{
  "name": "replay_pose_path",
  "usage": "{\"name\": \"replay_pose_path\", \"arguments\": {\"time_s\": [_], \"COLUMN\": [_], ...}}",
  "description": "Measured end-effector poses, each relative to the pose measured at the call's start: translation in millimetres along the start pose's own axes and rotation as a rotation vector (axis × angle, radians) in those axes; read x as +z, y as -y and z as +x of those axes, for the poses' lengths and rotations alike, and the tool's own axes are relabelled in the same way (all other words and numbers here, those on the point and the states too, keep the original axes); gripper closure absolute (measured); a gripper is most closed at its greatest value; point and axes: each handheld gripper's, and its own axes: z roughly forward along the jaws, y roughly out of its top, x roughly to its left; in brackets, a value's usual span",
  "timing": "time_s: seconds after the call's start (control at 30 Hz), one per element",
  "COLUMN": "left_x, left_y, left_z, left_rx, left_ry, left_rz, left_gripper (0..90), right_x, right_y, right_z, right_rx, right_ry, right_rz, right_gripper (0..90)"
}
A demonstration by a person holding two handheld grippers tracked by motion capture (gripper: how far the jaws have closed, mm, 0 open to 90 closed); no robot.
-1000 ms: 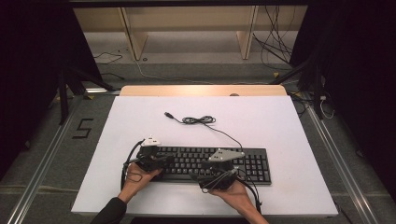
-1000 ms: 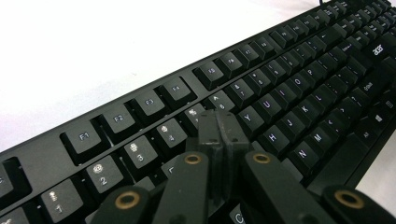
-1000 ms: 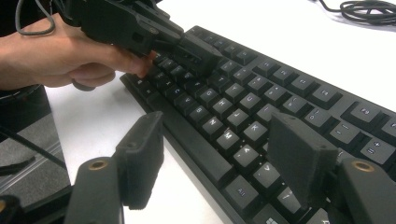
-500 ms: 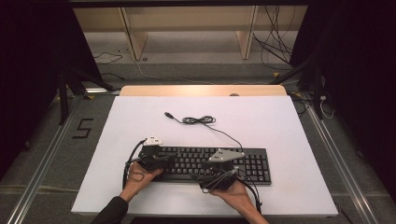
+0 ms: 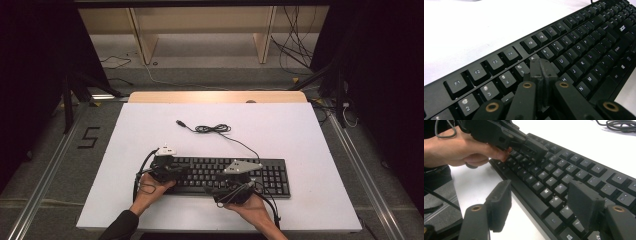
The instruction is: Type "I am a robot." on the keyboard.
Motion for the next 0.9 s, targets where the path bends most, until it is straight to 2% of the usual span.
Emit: {"name": "replay_pose_path", "arguments": {"time_s": [0.57, 0.63, 0.77, 0.9], "left_x": [5.4, 6.5, 6.8, 6.6], "left_y": [1.2, 2.5, 1.3, 1.5], "left_z": [-1.2, -2.7, -6.1, -4.9], "left_rx": [0.0, -0.003, 0.025, 0.011], "left_ry": [0.003, 0.013, -0.011, -0.011], "left_rz": [0.02, 0.015, 0.027, 0.018], "left_gripper": [89.0, 89.1, 89.2, 89.1], "right_x": [0.6, 0.8, 0.8, 0.1], "right_y": [0.8, 0.9, 1.0, 0.8], "right_z": [0.5, 0.5, 0.8, 0.9], "right_rx": [-0.001, -0.001, 0.0, -0.001], "right_ry": [-0.002, -0.001, -0.002, 0.0], "right_rz": [0.003, 0.003, 0.004, 0.003], "right_gripper": [36.9, 37.0, 37.0, 36.9]}}
